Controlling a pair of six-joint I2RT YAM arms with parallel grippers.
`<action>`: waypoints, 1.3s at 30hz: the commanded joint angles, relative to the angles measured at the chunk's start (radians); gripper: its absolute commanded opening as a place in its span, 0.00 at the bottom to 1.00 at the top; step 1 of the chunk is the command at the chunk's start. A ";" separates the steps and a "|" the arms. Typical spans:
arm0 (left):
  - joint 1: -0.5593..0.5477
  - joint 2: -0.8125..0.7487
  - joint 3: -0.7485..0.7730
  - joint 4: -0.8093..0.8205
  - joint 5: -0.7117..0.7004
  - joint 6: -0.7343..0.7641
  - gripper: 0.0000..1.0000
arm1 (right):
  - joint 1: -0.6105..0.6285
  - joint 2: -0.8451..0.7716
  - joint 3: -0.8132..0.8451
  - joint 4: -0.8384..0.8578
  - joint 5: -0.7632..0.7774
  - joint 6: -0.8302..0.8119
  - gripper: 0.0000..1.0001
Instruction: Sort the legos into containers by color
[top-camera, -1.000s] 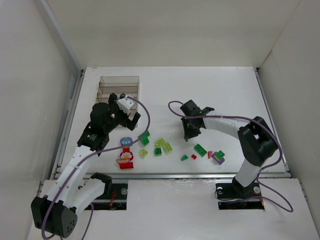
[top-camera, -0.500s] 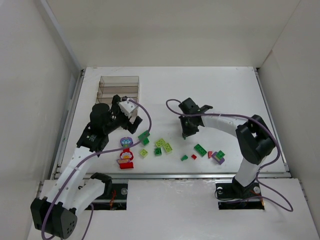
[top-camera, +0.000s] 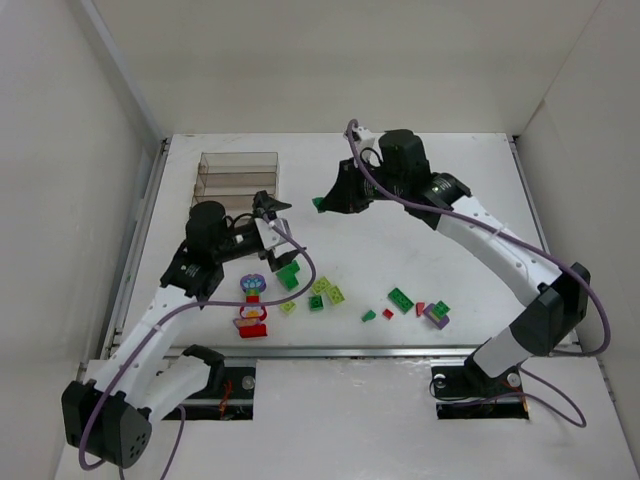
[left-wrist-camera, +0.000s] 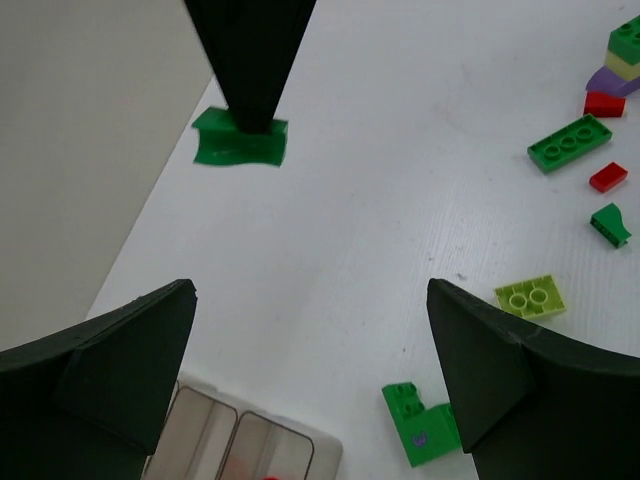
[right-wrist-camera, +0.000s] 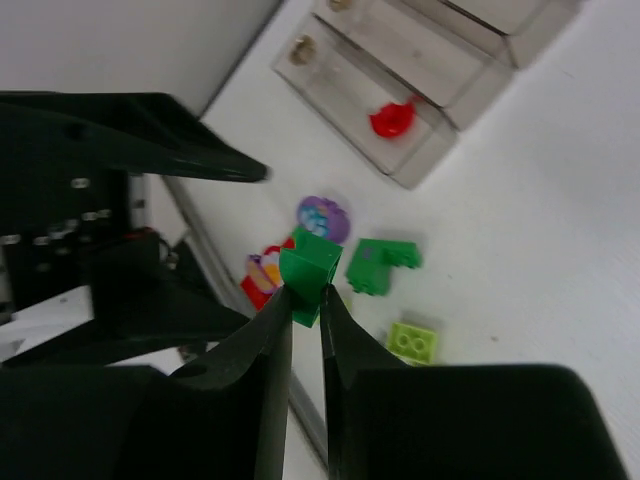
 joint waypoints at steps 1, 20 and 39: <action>-0.032 0.035 0.055 0.138 0.090 0.041 1.00 | 0.020 0.001 0.008 0.098 -0.166 0.041 0.00; -0.139 0.089 0.101 0.161 -0.064 0.043 0.36 | 0.060 0.001 -0.029 0.147 -0.177 0.071 0.00; -0.106 -0.034 0.044 -0.130 -0.416 0.027 0.58 | 0.060 0.001 -0.048 0.044 0.075 0.071 0.51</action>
